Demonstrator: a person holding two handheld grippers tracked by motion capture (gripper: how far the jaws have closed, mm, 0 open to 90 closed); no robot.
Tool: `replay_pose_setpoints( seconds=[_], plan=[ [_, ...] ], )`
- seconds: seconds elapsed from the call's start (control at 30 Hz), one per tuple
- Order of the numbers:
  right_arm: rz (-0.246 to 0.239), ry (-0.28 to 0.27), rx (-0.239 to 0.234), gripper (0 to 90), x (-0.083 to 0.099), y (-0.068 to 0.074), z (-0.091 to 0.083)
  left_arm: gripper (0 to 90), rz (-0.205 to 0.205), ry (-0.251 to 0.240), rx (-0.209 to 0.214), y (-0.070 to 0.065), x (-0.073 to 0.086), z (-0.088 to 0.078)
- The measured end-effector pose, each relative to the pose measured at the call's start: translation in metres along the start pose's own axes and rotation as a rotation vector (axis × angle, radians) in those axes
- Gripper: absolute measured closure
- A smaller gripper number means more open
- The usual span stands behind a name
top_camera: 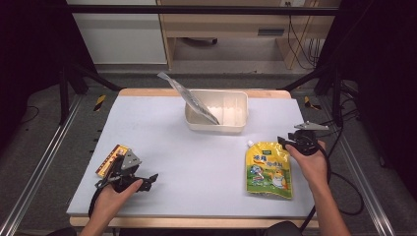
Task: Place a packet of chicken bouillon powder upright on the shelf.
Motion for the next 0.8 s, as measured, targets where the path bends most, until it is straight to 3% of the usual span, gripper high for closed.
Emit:
replay_pose_setpoints(
  seconds=[0.3, 0.8],
  plan=[
    [0.048, 0.035, -0.038, 41.6, 0.014, -0.008, 0.010, 7.6, 0.003, 0.004, 0.001, 0.000, 0.000, 0.001],
    [0.040, 0.101, -0.073, 41.5, 0.024, -0.006, 0.024, 7.6, 0.007, 0.008, 0.005, -0.001, 0.000, 0.001]
  ],
)
Point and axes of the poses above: each handheld gripper's, and its own axes: z roughly forward along the jaws, x roughly out of its underside, y roughly to its left, the point moved 4 cm from there along z, roughly forward along the jaws, and after that the axes turned 14 degrees about y, right-handed, at the moved point
